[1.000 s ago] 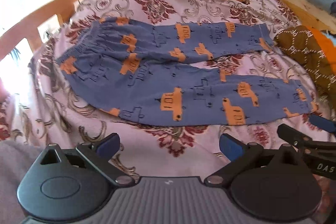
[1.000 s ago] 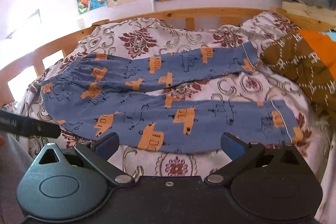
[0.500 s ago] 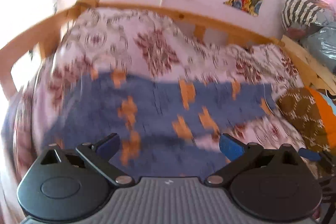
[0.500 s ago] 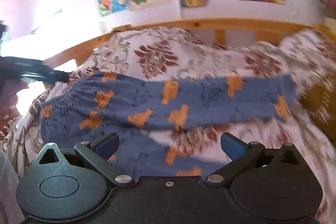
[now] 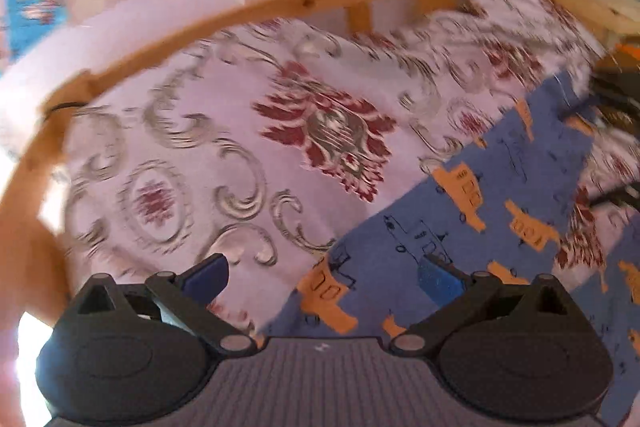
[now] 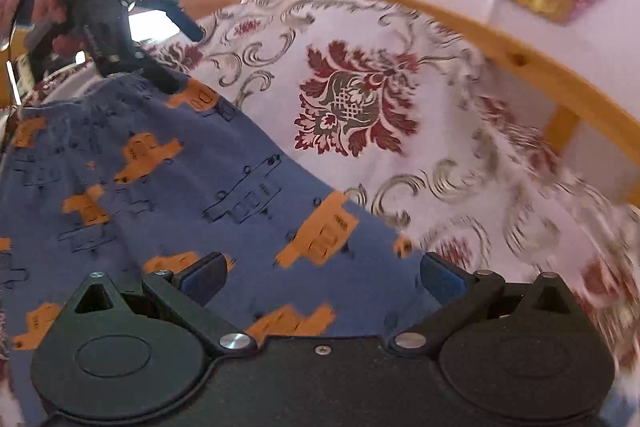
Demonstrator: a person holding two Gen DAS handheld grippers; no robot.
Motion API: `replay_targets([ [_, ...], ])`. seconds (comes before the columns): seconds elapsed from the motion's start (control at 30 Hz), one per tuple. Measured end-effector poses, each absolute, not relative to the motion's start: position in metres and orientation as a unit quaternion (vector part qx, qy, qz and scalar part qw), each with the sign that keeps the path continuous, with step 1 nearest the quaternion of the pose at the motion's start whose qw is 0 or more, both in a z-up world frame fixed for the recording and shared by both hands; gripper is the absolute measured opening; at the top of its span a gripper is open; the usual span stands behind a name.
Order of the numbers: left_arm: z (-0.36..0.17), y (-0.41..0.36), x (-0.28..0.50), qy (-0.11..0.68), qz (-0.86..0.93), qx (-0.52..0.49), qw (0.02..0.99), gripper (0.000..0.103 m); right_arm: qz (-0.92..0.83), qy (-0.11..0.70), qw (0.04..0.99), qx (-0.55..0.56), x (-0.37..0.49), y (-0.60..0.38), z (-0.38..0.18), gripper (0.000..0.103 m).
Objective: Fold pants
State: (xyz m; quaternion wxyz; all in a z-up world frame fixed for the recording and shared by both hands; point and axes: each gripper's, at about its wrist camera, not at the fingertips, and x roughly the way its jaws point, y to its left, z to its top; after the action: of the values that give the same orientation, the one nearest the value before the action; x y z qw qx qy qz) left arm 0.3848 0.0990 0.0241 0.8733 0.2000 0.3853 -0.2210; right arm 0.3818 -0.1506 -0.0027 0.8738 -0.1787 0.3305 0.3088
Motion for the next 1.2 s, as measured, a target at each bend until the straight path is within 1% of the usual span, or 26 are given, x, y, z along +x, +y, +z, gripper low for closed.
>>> replay_targets([
  [0.17,0.016,0.105,0.407,0.416,-0.299,0.258,0.819,0.103,0.344,0.351,0.846,-0.208,0.429,-0.130,-0.011,0.102],
  [0.4,0.017,0.138,0.419,0.463,-0.332,0.258,0.781,0.102,0.382,0.363,0.822,-0.218,0.463,-0.108,-0.021,0.102],
  [0.43,0.017,0.141,0.422,0.464,-0.328,0.256,0.782,0.101,0.384,0.366,0.821,-0.211,0.468,-0.106,-0.022,0.100],
  [0.47,0.017,0.144,0.424,0.467,-0.323,0.252,0.784,0.099,0.384,0.370,0.821,-0.204,0.473,-0.106,-0.023,0.098],
  [0.5,0.016,0.147,0.426,0.471,-0.321,0.244,0.785,0.093,0.384,0.376,0.821,-0.193,0.479,-0.106,-0.025,0.096],
  [0.53,0.015,0.149,0.429,0.476,-0.320,0.237,0.784,0.090,0.385,0.387,0.817,-0.185,0.485,-0.106,-0.027,0.091],
  [0.57,0.014,0.150,0.431,0.480,-0.319,0.231,0.784,0.084,0.386,0.398,0.812,-0.180,0.490,-0.105,-0.029,0.086],
  [0.6,0.013,0.150,0.433,0.484,-0.318,0.225,0.783,0.078,0.387,0.408,0.807,-0.181,0.495,-0.104,-0.031,0.085],
  [0.63,0.012,0.150,0.435,0.488,-0.321,0.222,0.781,0.076,0.384,0.415,0.803,-0.187,0.498,-0.103,-0.033,0.082],
  [0.7,0.008,0.147,0.436,0.494,-0.321,0.229,0.775,0.065,0.376,0.427,0.797,-0.201,0.503,-0.100,-0.036,0.078],
  [0.73,0.006,0.146,0.436,0.497,-0.322,0.234,0.771,0.063,0.374,0.432,0.795,-0.205,0.505,-0.100,-0.037,0.072],
  [0.77,0.005,0.144,0.436,0.499,-0.323,0.239,0.768,0.060,0.371,0.436,0.793,-0.207,0.508,-0.100,-0.038,0.065],
  [0.8,0.005,0.143,0.436,0.499,-0.324,0.239,0.767,0.058,0.367,0.440,0.793,-0.206,0.510,-0.099,-0.038,0.061],
  [0.83,0.005,0.142,0.437,0.499,-0.326,0.238,0.767,0.056,0.365,0.445,0.792,-0.205,0.512,-0.100,-0.038,0.051],
  [0.87,0.005,0.142,0.438,0.501,-0.327,0.237,0.765,0.047,0.363,0.449,0.790,-0.205,0.514,-0.100,-0.039,0.040],
  [0.9,0.006,0.142,0.440,0.503,-0.327,0.235,0.765,0.036,0.354,0.451,0.792,-0.207,0.515,-0.099,-0.039,0.035],
  [0.93,0.006,0.142,0.441,0.506,-0.325,0.232,0.764,0.032,0.351,0.451,0.793,-0.210,0.516,-0.099,-0.039,0.027],
  [0.97,0.006,0.142,0.442,0.508,-0.325,0.229,0.764,0.026,0.352,0.449,0.793,-0.215,0.514,-0.098,-0.039,0.017],
  [1.0,0.007,0.142,0.442,0.508,-0.326,0.227,0.764,0.018,0.353,0.447,0.792,-0.220,0.512,-0.098,-0.038,0.011],
  [1.03,0.007,0.141,0.441,0.507,-0.326,0.228,0.764,0.015,0.353,0.444,0.792,-0.225,0.509,-0.098,-0.037,0.006],
  [1.1,0.008,0.137,0.436,0.499,-0.320,0.244,0.767,0.009,0.350,0.433,0.797,-0.234,0.501,-0.098,-0.034,0.003],
  [1.2,0.010,0.131,0.427,0.485,-0.300,0.263,0.778,0.007,0.339,0.414,0.814,-0.225,0.488,-0.103,-0.026,0.002],
])
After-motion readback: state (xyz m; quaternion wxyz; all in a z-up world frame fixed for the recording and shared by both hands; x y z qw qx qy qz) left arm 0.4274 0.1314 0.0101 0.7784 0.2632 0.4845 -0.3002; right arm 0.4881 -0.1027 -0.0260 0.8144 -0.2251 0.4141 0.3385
